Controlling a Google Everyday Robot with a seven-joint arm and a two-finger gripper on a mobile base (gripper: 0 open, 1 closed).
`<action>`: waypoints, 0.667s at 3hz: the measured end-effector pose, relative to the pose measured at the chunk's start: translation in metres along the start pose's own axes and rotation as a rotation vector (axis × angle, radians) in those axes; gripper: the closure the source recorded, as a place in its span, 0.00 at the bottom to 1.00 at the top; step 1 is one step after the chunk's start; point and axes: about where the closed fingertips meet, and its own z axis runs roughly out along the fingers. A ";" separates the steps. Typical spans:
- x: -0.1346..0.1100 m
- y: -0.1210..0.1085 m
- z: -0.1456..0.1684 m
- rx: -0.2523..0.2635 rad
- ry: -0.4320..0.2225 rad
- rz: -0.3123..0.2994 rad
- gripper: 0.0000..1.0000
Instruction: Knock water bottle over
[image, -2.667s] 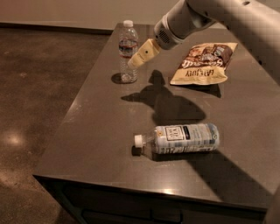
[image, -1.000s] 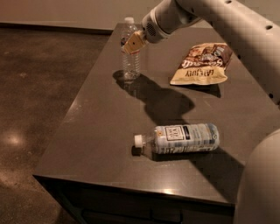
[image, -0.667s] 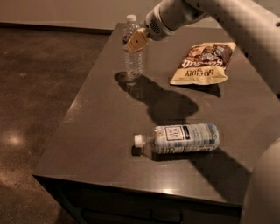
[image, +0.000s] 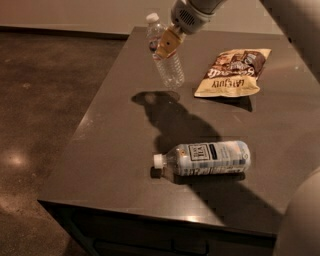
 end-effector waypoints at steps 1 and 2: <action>0.029 0.016 -0.014 -0.054 0.147 -0.114 1.00; 0.054 0.029 -0.020 -0.117 0.246 -0.180 1.00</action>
Offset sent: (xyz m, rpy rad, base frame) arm -0.0787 -0.0647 -0.0319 -0.3848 0.2286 0.2405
